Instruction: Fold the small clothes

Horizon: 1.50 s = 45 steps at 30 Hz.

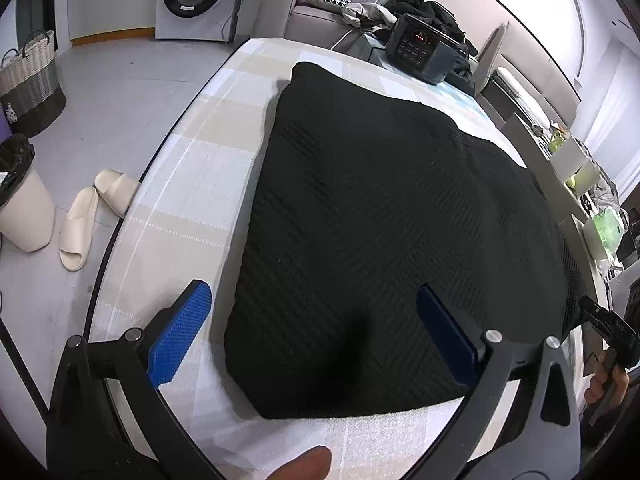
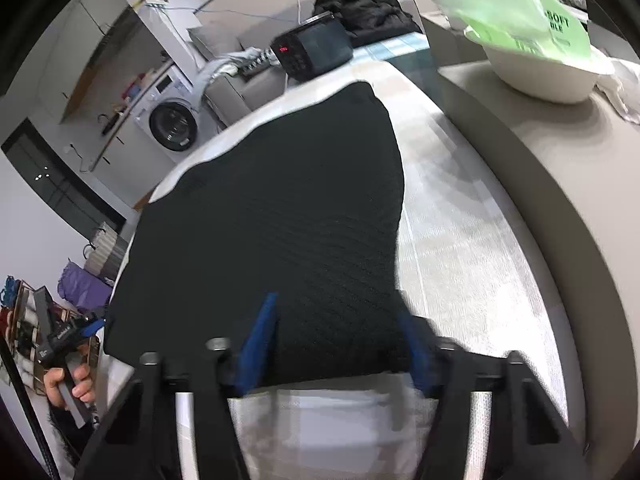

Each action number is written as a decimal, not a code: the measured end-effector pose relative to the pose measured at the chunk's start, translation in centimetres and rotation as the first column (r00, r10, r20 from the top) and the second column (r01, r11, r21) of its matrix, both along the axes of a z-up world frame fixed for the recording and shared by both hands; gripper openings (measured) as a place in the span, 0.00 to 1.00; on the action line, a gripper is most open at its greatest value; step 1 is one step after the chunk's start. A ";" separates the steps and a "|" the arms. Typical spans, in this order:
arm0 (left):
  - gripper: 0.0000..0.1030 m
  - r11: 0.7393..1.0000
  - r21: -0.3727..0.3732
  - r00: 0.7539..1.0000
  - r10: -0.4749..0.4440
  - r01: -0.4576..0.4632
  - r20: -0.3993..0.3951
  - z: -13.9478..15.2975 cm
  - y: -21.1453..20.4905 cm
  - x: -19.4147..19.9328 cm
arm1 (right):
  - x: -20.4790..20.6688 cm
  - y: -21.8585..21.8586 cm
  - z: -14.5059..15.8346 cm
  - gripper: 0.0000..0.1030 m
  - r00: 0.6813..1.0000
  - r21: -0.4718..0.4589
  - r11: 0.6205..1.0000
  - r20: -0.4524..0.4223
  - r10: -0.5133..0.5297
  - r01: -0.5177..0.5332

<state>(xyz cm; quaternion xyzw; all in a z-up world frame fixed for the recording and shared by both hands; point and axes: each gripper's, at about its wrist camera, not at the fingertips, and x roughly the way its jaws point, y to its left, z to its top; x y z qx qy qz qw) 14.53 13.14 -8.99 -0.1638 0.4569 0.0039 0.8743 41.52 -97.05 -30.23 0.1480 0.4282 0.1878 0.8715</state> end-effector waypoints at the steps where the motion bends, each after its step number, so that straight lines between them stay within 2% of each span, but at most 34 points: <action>1: 0.99 1.000 -0.001 1.000 0.002 -0.002 -0.005 -0.1 0.0 -0.3 | 0.2 0.0 0.0 0.23 1.000 -0.018 1.000 -0.005 -0.005 0.005; 3: 0.99 1.000 0.004 1.000 0.006 -0.006 -0.007 -0.1 0.0 -0.9 | -0.2 -0.5 0.0 0.15 1.000 -0.008 1.000 -0.002 0.001 -0.001; 5: 0.99 1.000 0.018 1.000 0.005 -0.005 -0.004 0.2 -0.1 -1.0 | -0.9 -1.0 0.1 0.14 1.000 -0.030 0.999 0.012 -0.019 0.020; 7: 0.99 0.999 0.034 1.000 0.003 -0.003 0.001 0.3 -0.2 -1.4 | -1.0 -0.7 -0.4 0.17 1.000 -0.096 0.995 -0.009 -0.029 0.028; 8: 0.99 0.999 0.036 1.000 -0.002 0.001 0.003 0.4 -0.2 -1.4 | -1.0 -0.3 -0.6 0.22 0.999 -0.139 0.990 -0.018 -0.037 0.034; 11: 0.99 0.998 0.055 0.999 -0.027 0.026 0.025 1.3 -1.0 -1.9 | -1.7 -0.1 0.4 0.38 0.998 -0.151 0.986 0.015 -0.065 0.067; 15: 0.99 0.993 0.089 0.994 -0.088 0.082 0.060 2.7 -3.3 -2.5 | -4.2 1.0 3.0 0.51 0.986 -0.185 0.977 0.149 -0.077 0.104; 17: 0.99 0.986 0.106 0.987 -0.139 0.130 0.079 3.1 -5.2 -2.5 | -4.8 2.5 3.7 0.61 0.985 -0.194 0.978 0.168 -0.046 0.078; 21: 0.99 0.970 0.096 0.970 -0.231 0.223 0.078 2.8 -9.0 -1.8 | -5.0 6.9 3.4 0.72 0.979 -0.235 0.972 0.190 0.074 -0.028; 27: 0.99 0.935 0.109 0.940 -0.340 0.336 0.021 0.8 -14.2 -1.0 | -3.7 13.1 0.7 0.72 0.968 -0.248 0.952 0.127 0.215 -0.179; 29: 0.99 0.924 0.140 0.933 -0.359 0.357 -0.010 0.1 -15.5 -0.7 | -3.5 14.8 0.1 0.72 0.958 -0.290 0.931 0.111 0.263 -0.222; 31: 0.99 0.922 0.154 0.934 -0.356 0.356 -0.028 -0.4 -15.9 -0.6 | -3.1 16.0 -0.7 0.73 0.944 -0.376 0.890 0.099 0.314 -0.257; 35: 0.99 0.929 0.158 0.942 -0.334 0.335 -0.028 -0.7 -15.7 -0.3 | -2.8 15.7 -2.2 0.75 0.943 -0.504 0.828 0.073 0.325 -0.246; 37: 0.99 0.925 0.175 0.941 -0.336 0.337 -0.038 -0.9 -15.8 0.0 | -2.9 14.9 -2.4 0.75 0.940 -0.505 0.826 0.077 0.332 -0.250; 41: 0.99 0.898 0.260 0.935 -0.347 0.355 -0.080 -1.4 -16.7 0.1 | -2.8 13.0 -2.3 0.78 0.939 -0.509 0.825 0.087 0.333 -0.246; 45: 0.99 0.898 0.252 0.932 -0.348 0.362 -0.099 -1.4 -16.5 0.4 | -3.2 10.3 -1.7 0.78 0.951 -0.519 0.834 0.115 0.287 -0.189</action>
